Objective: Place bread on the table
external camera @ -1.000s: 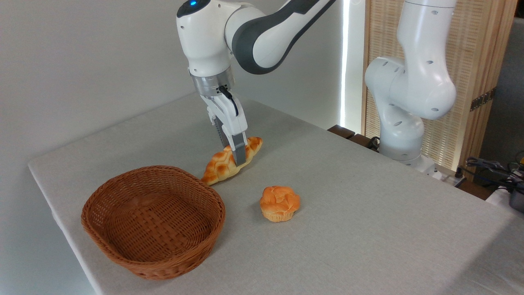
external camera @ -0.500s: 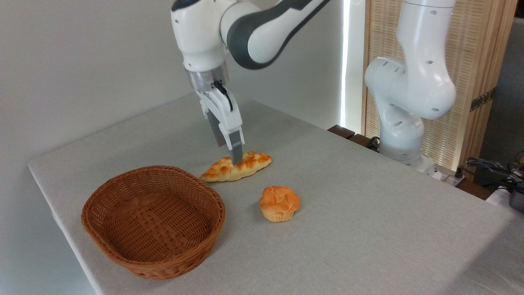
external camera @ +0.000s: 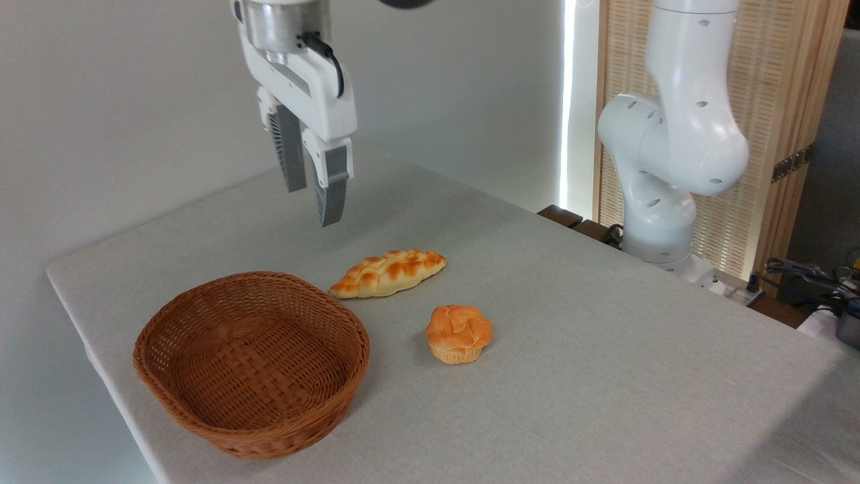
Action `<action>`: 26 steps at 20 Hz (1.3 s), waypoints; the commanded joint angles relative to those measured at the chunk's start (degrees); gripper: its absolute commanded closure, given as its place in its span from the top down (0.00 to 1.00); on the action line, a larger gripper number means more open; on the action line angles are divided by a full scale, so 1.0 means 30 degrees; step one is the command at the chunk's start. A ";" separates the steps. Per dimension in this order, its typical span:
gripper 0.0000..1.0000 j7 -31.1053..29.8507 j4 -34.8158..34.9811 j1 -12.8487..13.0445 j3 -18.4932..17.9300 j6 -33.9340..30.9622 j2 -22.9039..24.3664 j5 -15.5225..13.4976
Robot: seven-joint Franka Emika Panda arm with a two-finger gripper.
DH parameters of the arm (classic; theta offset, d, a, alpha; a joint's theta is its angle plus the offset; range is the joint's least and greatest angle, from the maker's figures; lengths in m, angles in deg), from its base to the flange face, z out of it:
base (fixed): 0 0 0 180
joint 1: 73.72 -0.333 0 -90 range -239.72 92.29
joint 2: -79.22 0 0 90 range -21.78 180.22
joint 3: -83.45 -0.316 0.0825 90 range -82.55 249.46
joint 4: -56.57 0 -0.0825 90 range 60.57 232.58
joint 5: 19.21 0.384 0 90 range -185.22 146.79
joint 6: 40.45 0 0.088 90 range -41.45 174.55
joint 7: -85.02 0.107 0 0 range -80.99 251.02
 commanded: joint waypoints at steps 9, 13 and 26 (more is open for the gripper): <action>1.00 -0.0925 -0.2994 -0.2072 0.0810 -0.2341 -0.1854 0.1565; 1.00 -0.0895 -0.2994 -0.2722 0.0990 -0.2341 -0.1796 0.1565; 1.00 -0.0866 -0.2994 -0.2722 0.0990 -0.2341 -0.1825 0.2239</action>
